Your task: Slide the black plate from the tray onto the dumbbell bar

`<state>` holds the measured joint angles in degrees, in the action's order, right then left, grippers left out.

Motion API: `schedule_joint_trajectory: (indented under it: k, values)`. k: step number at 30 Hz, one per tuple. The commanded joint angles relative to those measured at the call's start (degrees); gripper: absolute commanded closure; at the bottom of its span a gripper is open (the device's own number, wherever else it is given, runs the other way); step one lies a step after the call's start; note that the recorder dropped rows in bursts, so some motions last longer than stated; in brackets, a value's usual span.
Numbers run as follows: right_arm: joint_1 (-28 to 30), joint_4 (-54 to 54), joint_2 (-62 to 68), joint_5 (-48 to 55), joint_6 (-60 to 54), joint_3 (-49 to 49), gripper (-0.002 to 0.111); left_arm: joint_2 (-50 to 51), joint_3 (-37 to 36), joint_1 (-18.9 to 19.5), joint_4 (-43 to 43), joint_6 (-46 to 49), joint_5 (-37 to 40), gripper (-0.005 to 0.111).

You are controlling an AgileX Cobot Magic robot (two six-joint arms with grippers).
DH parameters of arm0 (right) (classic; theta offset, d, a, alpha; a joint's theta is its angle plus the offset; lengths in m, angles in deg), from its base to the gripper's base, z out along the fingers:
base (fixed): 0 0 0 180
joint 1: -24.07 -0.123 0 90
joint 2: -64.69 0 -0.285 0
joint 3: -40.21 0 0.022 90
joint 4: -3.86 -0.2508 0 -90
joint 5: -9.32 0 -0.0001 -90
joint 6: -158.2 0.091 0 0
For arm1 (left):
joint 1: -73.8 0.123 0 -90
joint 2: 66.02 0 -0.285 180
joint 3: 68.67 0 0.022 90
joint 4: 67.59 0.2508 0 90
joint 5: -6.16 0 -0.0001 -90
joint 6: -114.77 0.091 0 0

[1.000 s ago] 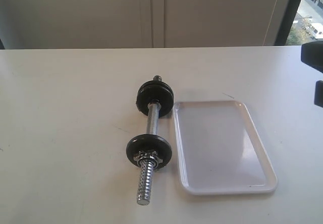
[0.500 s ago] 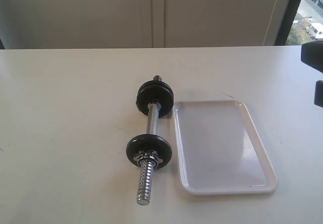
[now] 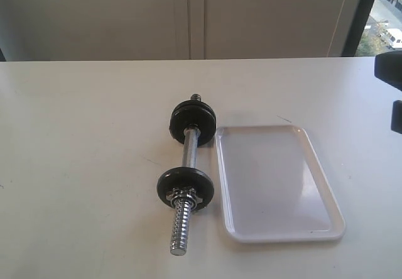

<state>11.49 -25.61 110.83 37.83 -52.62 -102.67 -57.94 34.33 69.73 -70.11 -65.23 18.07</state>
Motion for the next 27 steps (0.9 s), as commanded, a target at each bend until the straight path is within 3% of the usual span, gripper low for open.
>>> schedule_joint_trajectory:
  k: [1, 19, 27]
  values:
    - [0.0, 0.0, -0.4, -0.5, 0.1, 0.2, 0.108, -0.3, -0.2, 0.0, -0.6, 0.0, 0.2, 0.107]
    - [0.0, -0.2, -14.9, -0.4, 0.1, 0.2, 0.108, -0.3, -0.2, 0.0, -0.6, 0.0, 0.2, 0.107]
    - [0.0, 0.9, -17.4, -2.0, 0.1, 6.6, 0.108, -0.3, -0.2, 0.0, -0.6, 0.0, 0.2, 0.107]
